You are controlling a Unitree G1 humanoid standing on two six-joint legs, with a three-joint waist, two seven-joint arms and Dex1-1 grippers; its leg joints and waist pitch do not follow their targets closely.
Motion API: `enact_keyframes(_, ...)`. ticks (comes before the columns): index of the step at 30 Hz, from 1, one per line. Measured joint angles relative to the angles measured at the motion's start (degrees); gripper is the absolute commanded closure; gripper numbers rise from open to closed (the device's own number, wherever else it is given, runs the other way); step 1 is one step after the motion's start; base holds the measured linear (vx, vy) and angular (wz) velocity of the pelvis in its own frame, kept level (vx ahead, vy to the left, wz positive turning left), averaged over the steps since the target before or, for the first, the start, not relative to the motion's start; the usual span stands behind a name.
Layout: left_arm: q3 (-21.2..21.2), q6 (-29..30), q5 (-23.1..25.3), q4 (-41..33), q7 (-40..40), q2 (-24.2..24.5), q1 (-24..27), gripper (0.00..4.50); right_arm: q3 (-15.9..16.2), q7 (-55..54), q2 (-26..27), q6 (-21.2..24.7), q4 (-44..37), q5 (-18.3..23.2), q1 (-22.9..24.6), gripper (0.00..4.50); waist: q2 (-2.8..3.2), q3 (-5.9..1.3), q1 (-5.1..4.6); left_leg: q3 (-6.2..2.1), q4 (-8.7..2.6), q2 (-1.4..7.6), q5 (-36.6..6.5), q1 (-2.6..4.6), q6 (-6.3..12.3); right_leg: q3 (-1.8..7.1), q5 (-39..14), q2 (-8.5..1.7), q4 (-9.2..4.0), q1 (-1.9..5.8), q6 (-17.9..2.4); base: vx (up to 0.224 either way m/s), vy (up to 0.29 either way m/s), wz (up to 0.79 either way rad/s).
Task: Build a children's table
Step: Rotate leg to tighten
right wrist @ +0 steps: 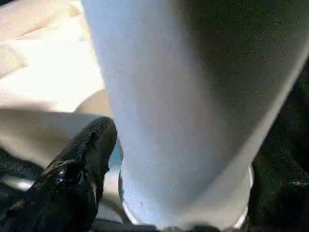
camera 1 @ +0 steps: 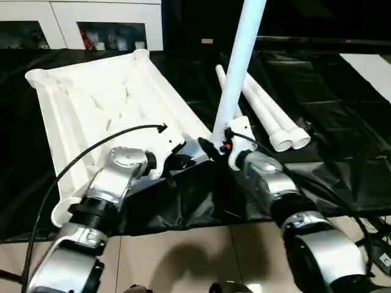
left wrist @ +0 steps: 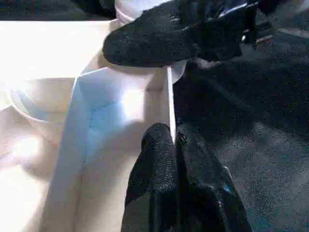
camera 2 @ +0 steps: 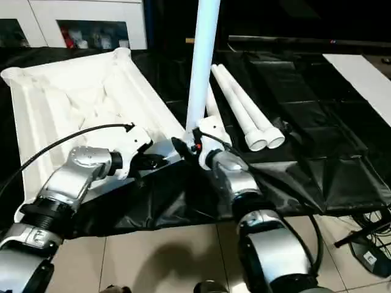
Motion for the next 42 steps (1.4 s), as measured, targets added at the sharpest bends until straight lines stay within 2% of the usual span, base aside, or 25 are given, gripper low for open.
enact_keyframes(5,-1.0,-5.2,-0.7,1.3,-7.8,3.2,-0.1,4.5,3.2,15.3,-5.1,-0.1,-5.6,1.0,3.7,0.73,0.0,0.0,1.02,-0.01,0.14,0.08,0.1,-0.33,0.37,-0.15,-0.1,0.01,0.02,-0.22,0.0,0.0,0.0,0.0)
enact_keyframes(8,-2.2,-6.5,-1.6,1.9,-11.3,4.5,-0.4,4.5,5.4,21.9,-7.8,0.1,-8.3,1.1,5.2,0.73,0.0,0.01,1.71,0.02,0.28,0.1,0.1,-0.34,0.37,-0.14,0.0,-0.01,0.05,-0.2,0.0,0.0,0.0,0.0)
enact_keyframes(10,-2.3,-7.2,-1.6,2.3,-12.3,4.8,-0.4,4.5,5.7,23.7,-8.3,0.1,-9.1,1.1,5.8,0.73,0.0,0.0,1.89,0.06,0.33,0.15,0.0,-0.32,0.25,-0.15,0.0,-0.01,0.08,-0.16,0.0,0.0,0.0,0.0)
enact_keyframes(14,-3.4,-9.5,-2.1,3.4,-16.9,6.1,-0.7,4.5,8.0,31.1,-11.7,1.2,-12.9,0.6,7.1,1.08,0.01,0.01,2.46,0.07,0.36,0.15,-0.1,-0.31,0.09,-0.14,0.0,-0.02,0.07,-0.06,0.0,0.0,0.0,0.0)
enact_keyframes(17,-3.6,-10.1,-2.2,3.4,-18.5,6.6,-0.7,4.5,8.7,33.3,-12.4,2.0,-14.1,0.5,7.3,1.46,0.01,0.01,2.7,0.07,0.36,0.15,-0.1,-0.3,0.1,-0.14,0.0,-0.03,0.07,-0.05,0.0,0.0,0.0,0.0)
enact_keyframes(26,-3.9,-9.5,-3.0,3.8,-20.3,7.0,-1.0,4.5,9.2,35.0,-12.8,5.2,-16.6,0.2,7.7,1.74,0.0,0.01,2.87,0.08,0.35,0.16,-0.1,-0.3,0.1,-0.15,0.0,-0.03,0.06,-0.06,0.0,0.0,0.0,0.0)
enact_keyframes(29,-2.4,-5.8,-3.1,3.8,-17.6,6.6,-1.0,4.5,7.8,31.0,-10.7,6.2,-14.7,0.2,6.8,1.74,-0.02,0.0,2.61,0.08,0.37,0.16,-0.1,-0.17,0.04,-0.14,0.0,-0.03,0.13,0.02,0.0,0.0,0.0,0.0)
enact_keyframes(32,-0.9,-2.6,-2.8,4.0,-13.0,5.7,-1.3,4.5,6.1,23.6,-8.2,6.4,-11.6,0.1,5.6,1.75,-0.05,0.03,1.68,0.05,0.34,0.14,0.0,-0.07,-0.04,-0.12,0.0,-0.03,0.1,0.06,-0.1,0.0,0.0,0.0)
enact_keyframes(35,2.1,4.2,-2.4,3.9,-3.4,1.9,-1.8,4.5,3.0,6.5,-2.9,7.5,-5.6,-0.4,1.8,1.75,-0.09,0.08,0.02,-0.08,0.36,0.06,0.0,0.2,-0.15,-0.08,0.0,-0.06,0.02,0.08,0.0,-0.017,0.005,-0.06)
enact_keyframes(36,2.7,6.2,-2.4,3.5,-0.9,0.5,-1.8,4.5,2.5,2.1,-1.8,7.8,-4.3,-0.6,0.9,1.75,-0.09,0.08,-0.27,-0.16,0.32,-0.01,0.0,0.17,-0.16,-0.08,0.0,-0.08,-0.01,0.1,0.0,0.0,0.0,0.0)
enact_keyframes(38,3.2,9.1,-2.4,2.3,3.5,-1.5,-1.8,4.5,1.8,-4.1,-0.5,8.0,-2.5,-0.6,-0.4,1.75,-0.09,0.08,-0.29,-0.19,0.27,-0.03,0.0,0.49,-0.16,-0.08,0.0,-0.09,-0.02,0.09,0.1,0.0,0.0,0.0)
enact_keyframes(42,4.8,12.7,-2.1,-1.8,9.2,-3.6,0.2,4.5,0.2,-13.5,3.4,7.3,0.0,-0.6,-2.1,1.75,-0.1,0.07,-0.46,-0.24,0.16,-0.01,0.0,0.58,-0.17,-0.12,0.0,-0.07,0.03,0.04,0.1,0.0,0.0,0.0)
